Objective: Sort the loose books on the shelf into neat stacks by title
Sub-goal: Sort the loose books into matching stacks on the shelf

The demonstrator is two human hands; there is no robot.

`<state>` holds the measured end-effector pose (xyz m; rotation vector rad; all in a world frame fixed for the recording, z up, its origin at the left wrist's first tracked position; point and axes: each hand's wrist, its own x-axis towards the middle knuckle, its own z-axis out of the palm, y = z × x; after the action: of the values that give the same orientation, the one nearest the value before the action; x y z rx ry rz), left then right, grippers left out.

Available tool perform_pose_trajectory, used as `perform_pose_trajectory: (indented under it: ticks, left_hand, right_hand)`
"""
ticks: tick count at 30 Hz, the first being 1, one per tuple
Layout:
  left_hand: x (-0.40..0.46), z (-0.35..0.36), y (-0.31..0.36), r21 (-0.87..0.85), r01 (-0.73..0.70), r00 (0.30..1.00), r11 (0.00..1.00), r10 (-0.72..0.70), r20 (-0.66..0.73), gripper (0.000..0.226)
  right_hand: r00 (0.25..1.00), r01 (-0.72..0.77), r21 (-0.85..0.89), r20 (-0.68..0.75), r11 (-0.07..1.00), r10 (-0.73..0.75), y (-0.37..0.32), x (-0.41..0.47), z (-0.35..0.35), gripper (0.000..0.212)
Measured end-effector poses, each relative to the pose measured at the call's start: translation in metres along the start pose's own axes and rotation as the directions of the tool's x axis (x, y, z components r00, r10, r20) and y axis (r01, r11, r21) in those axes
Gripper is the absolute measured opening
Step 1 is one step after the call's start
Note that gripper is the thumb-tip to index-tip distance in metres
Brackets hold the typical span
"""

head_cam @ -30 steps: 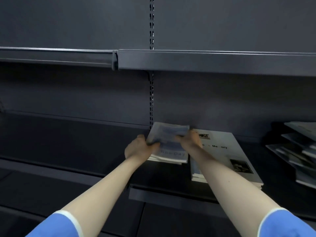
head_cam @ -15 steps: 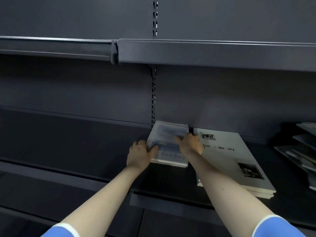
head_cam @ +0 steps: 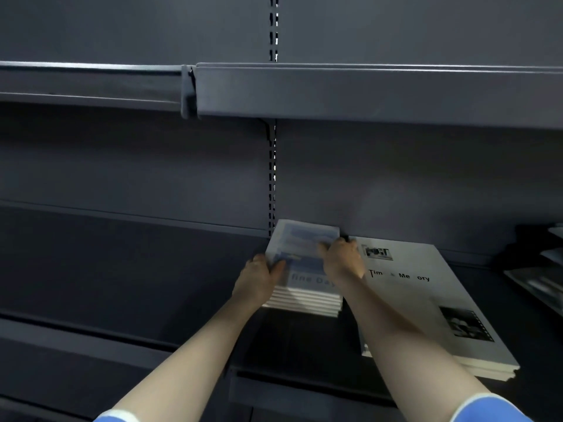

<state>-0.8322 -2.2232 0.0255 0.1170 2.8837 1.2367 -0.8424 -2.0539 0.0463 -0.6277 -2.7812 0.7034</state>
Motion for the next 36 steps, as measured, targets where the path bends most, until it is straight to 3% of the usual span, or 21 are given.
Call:
perform_pose_trajectory:
  ticks: [13, 22, 29, 36]
  left_hand:
    - [0.0, -0.001, 0.002, -0.05, 0.037, 0.999, 0.998, -0.035, 0.039, 0.054]
    - [-0.002, -0.013, 0.008, 0.096, 0.028, 0.995, 0.995, -0.037, 0.097, 0.049]
    - [-0.015, -0.022, 0.017, 0.13, -0.008, 0.999, 0.992, 0.014, -0.045, 0.058]
    - [-0.031, -0.011, 0.052, 0.182, -0.075, 0.994, 0.98, 0.088, -0.064, 0.066]
  right_hand:
    - [1.0, 0.002, -0.029, 0.021, 1.0, -0.002, -0.001, 0.001, -0.002, 0.052]
    - [0.986, 0.06, 0.022, 0.157, 0.998, -0.062, 0.0, -0.004, -0.019, 0.059]
    - [0.984, 0.174, -0.229, 0.085, 0.958, -0.158, 0.01, -0.021, -0.047, 0.052]
    - [0.97, 0.232, -0.426, 0.037, 0.874, -0.24, 0.047, -0.022, -0.094, 0.059]
